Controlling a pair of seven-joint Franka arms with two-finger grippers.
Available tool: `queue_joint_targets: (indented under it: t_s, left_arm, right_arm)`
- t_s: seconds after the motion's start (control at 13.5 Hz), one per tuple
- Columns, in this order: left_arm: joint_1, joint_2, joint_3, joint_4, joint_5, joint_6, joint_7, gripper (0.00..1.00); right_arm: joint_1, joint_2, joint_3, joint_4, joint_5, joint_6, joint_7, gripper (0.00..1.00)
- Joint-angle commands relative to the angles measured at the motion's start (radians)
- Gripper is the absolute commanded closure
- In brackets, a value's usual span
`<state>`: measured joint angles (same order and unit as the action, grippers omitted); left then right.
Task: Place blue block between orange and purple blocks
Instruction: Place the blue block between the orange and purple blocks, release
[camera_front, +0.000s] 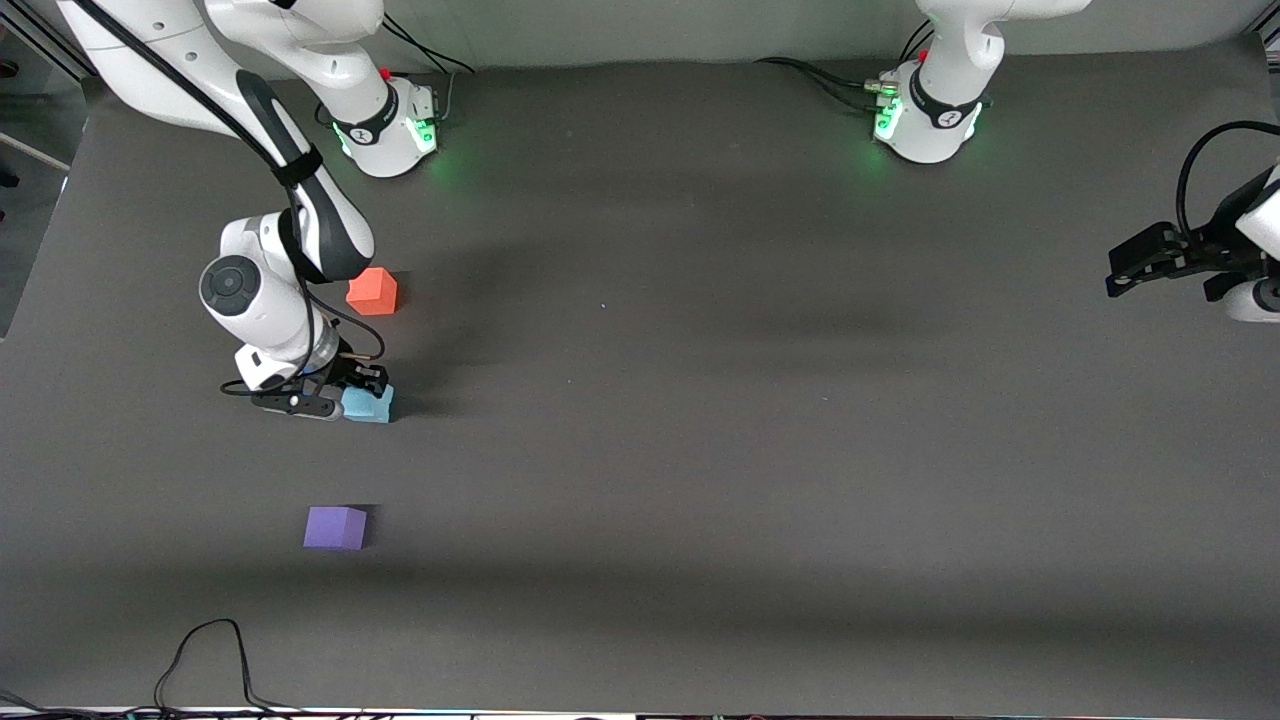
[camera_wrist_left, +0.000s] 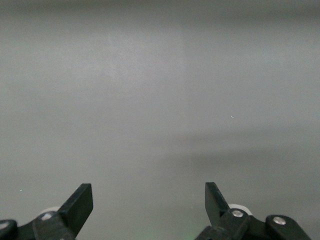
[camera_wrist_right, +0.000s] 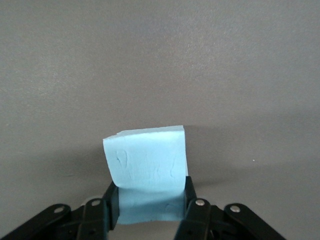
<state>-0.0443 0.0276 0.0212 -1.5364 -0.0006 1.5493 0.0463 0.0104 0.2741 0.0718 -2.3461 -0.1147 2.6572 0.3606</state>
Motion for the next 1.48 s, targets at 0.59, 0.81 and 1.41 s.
queue_joint_targets:
  t_s: [0.59, 0.81, 1.41]
  left_arm:
    - [-0.008, -0.029, -0.006, -0.019, 0.010, 0.011, 0.000, 0.00]
    - [-0.006, -0.029, -0.004, -0.019, 0.011, 0.017, 0.004, 0.00]
    - [-0.006, -0.023, -0.004, -0.021, 0.014, 0.034, 0.006, 0.00]
  right_arm:
    - [0.016, -0.241, -0.004, 0.051, 0.021, -0.240, -0.026, 0.00]
    - [0.029, -0.338, -0.001, 0.166, 0.023, -0.477, -0.026, 0.00]
    - [0.048, -0.371, -0.032, 0.482, 0.148, -0.856, -0.135, 0.00]
